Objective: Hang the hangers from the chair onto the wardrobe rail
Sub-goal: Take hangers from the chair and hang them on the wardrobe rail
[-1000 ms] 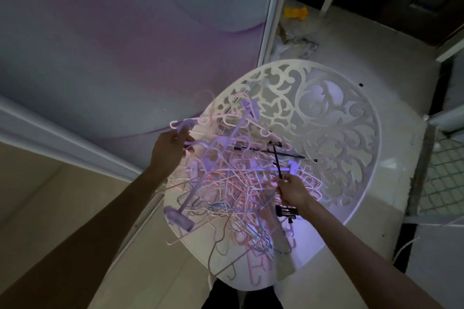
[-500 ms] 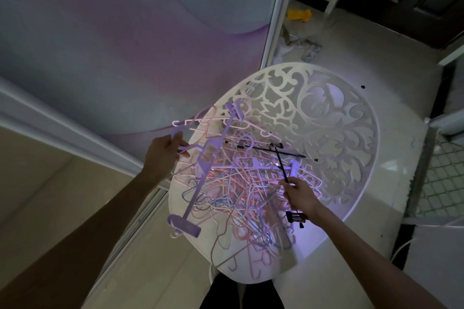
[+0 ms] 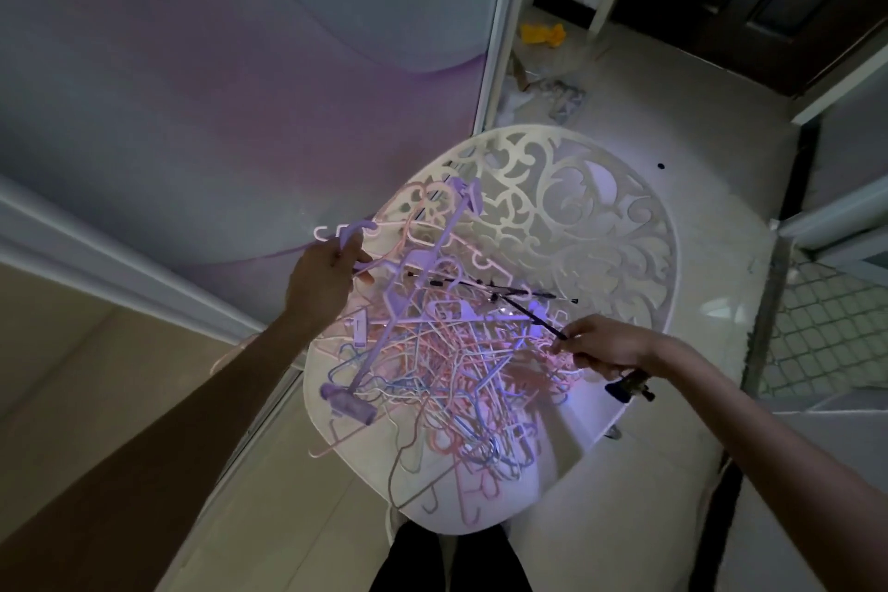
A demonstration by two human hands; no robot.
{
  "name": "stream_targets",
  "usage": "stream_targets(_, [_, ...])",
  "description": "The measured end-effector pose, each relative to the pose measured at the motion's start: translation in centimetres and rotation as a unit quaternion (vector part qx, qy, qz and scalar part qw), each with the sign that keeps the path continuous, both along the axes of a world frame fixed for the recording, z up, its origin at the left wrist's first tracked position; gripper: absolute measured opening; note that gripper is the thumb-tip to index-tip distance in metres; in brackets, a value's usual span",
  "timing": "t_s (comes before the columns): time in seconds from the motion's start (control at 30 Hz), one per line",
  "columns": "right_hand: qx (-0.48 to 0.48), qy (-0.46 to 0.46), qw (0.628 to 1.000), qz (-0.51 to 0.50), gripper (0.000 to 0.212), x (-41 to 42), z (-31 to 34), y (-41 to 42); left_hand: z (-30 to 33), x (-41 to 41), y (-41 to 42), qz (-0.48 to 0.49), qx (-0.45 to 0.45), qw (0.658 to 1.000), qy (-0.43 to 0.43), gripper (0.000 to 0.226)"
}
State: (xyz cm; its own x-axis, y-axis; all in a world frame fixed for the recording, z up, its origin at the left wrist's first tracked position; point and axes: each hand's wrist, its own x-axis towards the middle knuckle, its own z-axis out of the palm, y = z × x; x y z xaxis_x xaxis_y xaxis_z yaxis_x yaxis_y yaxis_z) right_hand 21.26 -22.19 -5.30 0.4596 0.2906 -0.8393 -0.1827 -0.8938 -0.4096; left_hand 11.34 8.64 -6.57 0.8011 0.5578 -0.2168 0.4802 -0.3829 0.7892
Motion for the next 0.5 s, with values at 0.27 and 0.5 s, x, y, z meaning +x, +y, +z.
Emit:
stream_targets(0.27, [0.080, -0.076, 0.993, -0.041, 0.013, -1.9, 5.2, -0.8, 5.0, -2.0, -1.4, 0.060, -0.134, 0.989, -0.026, 0.035])
stream_targets(0.5, [0.180, -0.096, 0.977, -0.069, 0.015, -6.7, 11.5, 0.1, 14.4, -9.0, -4.3, 0.106, -0.223, 0.969, 0.001, 0.034])
